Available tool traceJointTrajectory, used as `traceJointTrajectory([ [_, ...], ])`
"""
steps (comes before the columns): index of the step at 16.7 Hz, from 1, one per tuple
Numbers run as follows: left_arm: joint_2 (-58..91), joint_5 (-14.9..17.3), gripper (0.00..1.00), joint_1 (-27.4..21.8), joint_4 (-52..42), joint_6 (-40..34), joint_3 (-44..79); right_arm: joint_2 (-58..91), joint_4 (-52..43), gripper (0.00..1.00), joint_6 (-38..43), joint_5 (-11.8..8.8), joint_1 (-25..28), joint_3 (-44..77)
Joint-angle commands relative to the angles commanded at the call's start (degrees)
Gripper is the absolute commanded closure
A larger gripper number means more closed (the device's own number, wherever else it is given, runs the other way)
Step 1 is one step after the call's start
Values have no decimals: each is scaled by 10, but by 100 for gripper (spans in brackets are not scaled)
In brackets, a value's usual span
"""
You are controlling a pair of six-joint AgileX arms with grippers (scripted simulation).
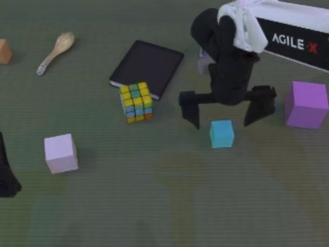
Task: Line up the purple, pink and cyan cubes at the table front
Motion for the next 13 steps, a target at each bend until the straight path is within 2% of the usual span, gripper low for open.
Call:
traceJointTrajectory([
  [4,0,0,0,0,0,0,0,28,90,0,2,0,1,-59],
  [9,0,0,0,0,0,0,0,34,103,0,2,0,2,-69],
  [13,0,0,0,0,0,0,0,34,103,30,2,0,2,-69],
])
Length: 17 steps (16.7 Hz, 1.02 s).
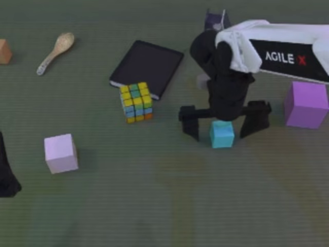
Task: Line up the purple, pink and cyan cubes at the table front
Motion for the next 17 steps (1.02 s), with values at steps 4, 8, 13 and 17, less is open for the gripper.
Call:
traceJointTrajectory([
  [4,0,0,0,0,0,0,0,0,0,60,0,0,0,0],
  [8,0,0,0,0,0,0,0,0,0,90,0,0,0,0],
  [13,0,0,0,0,0,0,0,0,0,100,0,0,0,0],
  [17,0,0,0,0,0,0,0,0,0,100,0,0,0,0],
])
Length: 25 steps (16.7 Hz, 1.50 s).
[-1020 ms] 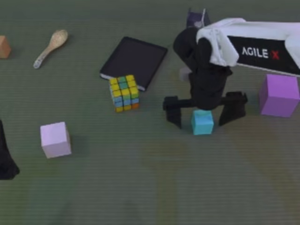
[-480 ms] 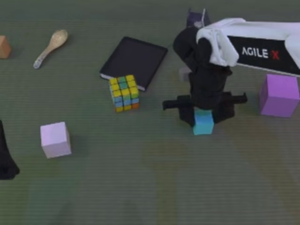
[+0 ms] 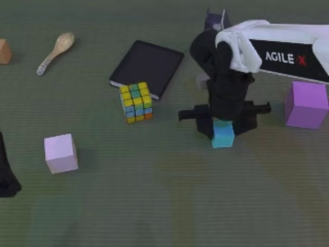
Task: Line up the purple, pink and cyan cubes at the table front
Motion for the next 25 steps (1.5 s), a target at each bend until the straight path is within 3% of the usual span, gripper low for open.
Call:
traceJointTrajectory([
  [1,0,0,0,0,0,0,0,-20,-7,100,-4,8,-2,4],
  [9,0,0,0,0,0,0,0,-53,-132,100,-5,7,3,92],
  [15,0,0,0,0,0,0,0,-58,-140,100,-4,7,1,97],
  [19,0,0,0,0,0,0,0,-116,-122,100,29,9,23,31],
  [25,0,0,0,0,0,0,0,-255,-83,100,114,11,81,-169],
])
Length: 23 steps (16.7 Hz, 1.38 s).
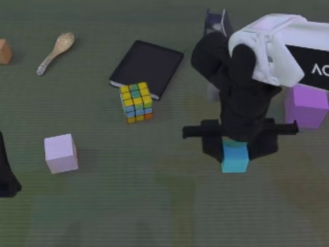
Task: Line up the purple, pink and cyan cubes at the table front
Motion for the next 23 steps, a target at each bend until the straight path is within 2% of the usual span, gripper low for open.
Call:
traceJointTrajectory([
  [3,0,0,0,0,0,0,0,-35,11,100,22,1,16,-37],
  [8,0,0,0,0,0,0,0,-33,11,100,23,0,13,-38],
  [16,0,0,0,0,0,0,0,15,149,100,24,1,16,-124],
  [21,0,0,0,0,0,0,0,19,159,100,24,1,17,-131],
  [23,0,0,0,0,0,0,0,19,159,85,24,1,17,-131],
])
